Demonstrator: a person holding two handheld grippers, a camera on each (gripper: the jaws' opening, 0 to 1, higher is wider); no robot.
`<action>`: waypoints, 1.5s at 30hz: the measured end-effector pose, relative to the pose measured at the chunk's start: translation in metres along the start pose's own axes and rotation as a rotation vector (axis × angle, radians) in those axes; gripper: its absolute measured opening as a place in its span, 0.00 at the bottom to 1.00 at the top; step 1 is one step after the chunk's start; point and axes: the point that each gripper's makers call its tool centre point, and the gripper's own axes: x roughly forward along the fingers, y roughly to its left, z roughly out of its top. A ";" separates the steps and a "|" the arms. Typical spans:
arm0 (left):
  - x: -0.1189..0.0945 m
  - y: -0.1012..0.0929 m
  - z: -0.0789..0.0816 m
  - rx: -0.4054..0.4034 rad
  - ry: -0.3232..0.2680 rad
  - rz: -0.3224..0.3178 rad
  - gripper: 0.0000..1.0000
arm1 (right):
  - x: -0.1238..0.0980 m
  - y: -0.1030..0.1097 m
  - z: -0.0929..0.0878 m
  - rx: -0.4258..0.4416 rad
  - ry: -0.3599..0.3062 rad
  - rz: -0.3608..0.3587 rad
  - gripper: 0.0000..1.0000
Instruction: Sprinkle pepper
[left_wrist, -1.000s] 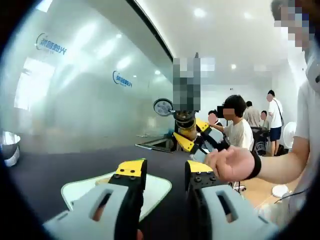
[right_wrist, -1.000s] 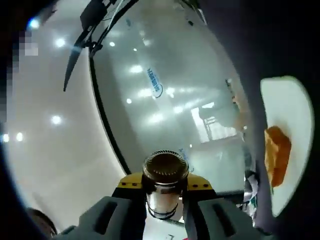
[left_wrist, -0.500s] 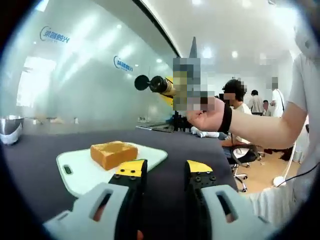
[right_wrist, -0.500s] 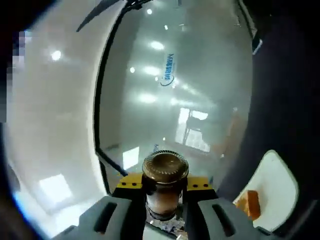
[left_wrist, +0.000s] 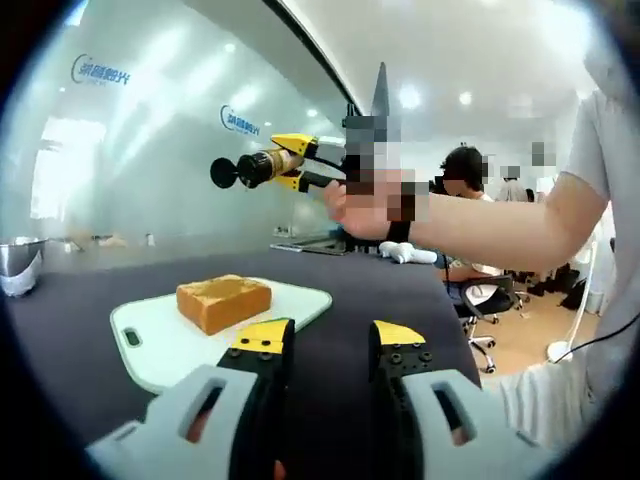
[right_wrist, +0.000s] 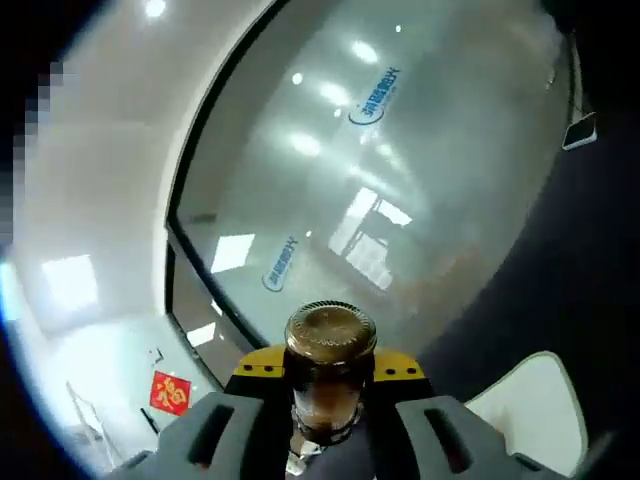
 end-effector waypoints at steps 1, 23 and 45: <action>0.000 0.000 0.000 -0.002 -0.002 0.001 0.23 | 0.004 0.000 -0.003 -0.031 0.010 -0.007 0.22; -0.003 0.002 0.005 -0.023 -0.024 0.017 0.23 | 0.031 -0.014 -0.043 -0.330 0.138 -0.088 0.23; -0.003 0.013 0.004 0.000 -0.020 0.051 0.26 | -0.025 -0.097 -0.043 0.859 -0.125 -0.130 0.22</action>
